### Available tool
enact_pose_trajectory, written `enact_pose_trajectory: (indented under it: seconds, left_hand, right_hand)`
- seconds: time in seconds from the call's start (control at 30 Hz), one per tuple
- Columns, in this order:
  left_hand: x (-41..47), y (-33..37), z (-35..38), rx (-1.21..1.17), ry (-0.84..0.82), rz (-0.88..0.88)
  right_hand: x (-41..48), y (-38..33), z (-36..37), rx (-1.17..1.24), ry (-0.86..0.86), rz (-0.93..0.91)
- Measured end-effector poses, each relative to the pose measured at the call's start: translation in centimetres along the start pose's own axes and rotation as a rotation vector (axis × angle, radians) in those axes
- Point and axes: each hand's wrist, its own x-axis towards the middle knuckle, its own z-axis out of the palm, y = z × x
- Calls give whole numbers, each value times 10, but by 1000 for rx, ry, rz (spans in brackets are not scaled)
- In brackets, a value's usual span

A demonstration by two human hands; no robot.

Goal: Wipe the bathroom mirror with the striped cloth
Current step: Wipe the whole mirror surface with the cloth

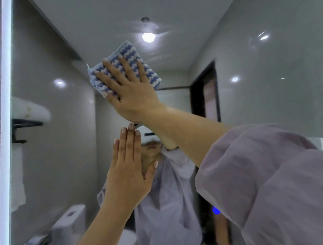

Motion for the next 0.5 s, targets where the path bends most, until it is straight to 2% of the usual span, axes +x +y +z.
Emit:
enact_pose_trajectory:
  seconds: [0.17, 0.37, 0.5]
  left_hand:
    - [0, -1, -1, 2, 2, 18]
    - [0, -1, -2, -4, 1, 23]
    - [0, -1, -2, -17, -6, 23]
  right_hand:
    - [1, 25, -10, -6, -19, -50]
    - [-13, 90, -21, -2, -7, 158]
    - [-42, 150, -23, 31, 59, 295]
